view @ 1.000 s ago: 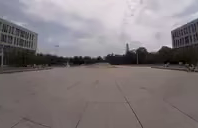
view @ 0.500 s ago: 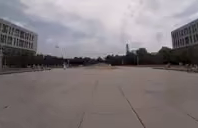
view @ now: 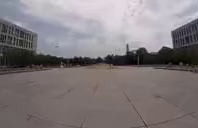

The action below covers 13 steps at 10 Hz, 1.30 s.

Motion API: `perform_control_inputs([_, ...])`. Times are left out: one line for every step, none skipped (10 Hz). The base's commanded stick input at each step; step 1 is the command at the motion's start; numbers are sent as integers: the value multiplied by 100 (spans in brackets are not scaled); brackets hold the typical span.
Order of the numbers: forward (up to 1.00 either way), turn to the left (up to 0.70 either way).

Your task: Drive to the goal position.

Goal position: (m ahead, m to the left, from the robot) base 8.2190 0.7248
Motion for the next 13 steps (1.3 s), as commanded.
perform_control_inputs([70,0])
perform_control_inputs([70,0])
perform_control_inputs([70,0])
perform_control_inputs([70,0])
perform_control_inputs([70,0])
perform_control_inputs([70,0])
perform_control_inputs([70,0])
perform_control_inputs([70,0])
perform_control_inputs([70,0])
perform_control_inputs([70,0])
perform_control_inputs([70,0])
perform_control_inputs([70,0])
perform_control_inputs([70,0])
